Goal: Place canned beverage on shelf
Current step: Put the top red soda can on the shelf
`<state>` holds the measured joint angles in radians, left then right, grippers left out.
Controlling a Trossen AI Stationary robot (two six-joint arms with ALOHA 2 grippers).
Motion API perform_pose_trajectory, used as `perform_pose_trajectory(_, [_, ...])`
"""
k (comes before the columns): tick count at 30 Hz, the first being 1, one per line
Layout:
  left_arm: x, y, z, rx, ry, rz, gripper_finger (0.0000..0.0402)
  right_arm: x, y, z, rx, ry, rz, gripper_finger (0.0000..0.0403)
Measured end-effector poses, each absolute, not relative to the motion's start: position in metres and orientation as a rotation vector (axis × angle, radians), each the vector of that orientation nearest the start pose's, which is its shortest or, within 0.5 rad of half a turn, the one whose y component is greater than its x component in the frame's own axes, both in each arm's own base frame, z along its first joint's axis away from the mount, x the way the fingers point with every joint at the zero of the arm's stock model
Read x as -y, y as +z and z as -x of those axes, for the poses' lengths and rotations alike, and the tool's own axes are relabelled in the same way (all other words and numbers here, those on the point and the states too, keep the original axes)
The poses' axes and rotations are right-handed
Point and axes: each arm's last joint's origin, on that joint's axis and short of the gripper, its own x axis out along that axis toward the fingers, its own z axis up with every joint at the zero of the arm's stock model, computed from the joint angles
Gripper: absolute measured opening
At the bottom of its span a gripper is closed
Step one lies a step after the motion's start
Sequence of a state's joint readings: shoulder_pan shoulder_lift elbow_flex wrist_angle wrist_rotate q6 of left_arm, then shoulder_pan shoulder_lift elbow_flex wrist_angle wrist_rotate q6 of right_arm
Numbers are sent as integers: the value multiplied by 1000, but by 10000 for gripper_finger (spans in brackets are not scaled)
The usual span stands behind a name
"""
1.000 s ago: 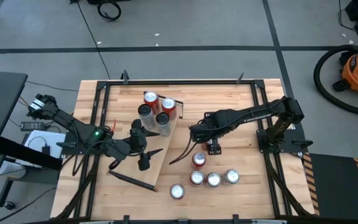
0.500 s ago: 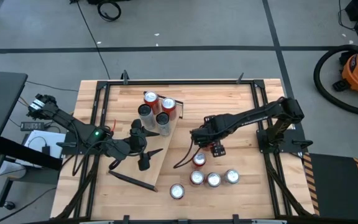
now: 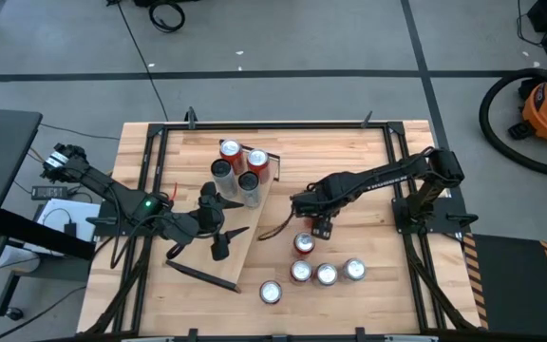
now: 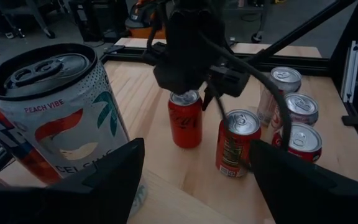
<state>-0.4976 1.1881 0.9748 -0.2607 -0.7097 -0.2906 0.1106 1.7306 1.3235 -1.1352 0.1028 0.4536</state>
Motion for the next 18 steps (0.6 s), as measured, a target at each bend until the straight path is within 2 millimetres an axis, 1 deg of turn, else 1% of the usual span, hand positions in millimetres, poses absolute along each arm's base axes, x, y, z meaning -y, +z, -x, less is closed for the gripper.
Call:
perform_pose_trajectory(3, [104, 314, -232, -355, 262, 20, 302, -32, 226, -313, -1465, -417, -293, 308])
perform_pose_trajectory(7, [104, 314, -232, -357, 263, 19, 302, -32, 226, -315, -1446, -414, -300, 322])
perform_pose_trajectory(15, [104, 314, -232, -358, 263, 18, 302, -28, 228, -316, -1463, -302, -250, 347])
perform_pose_trajectory(18, [104, 314, -232, -358, 263, 18, 302, -24, 234, -316, -1470, -219, -174, 351])
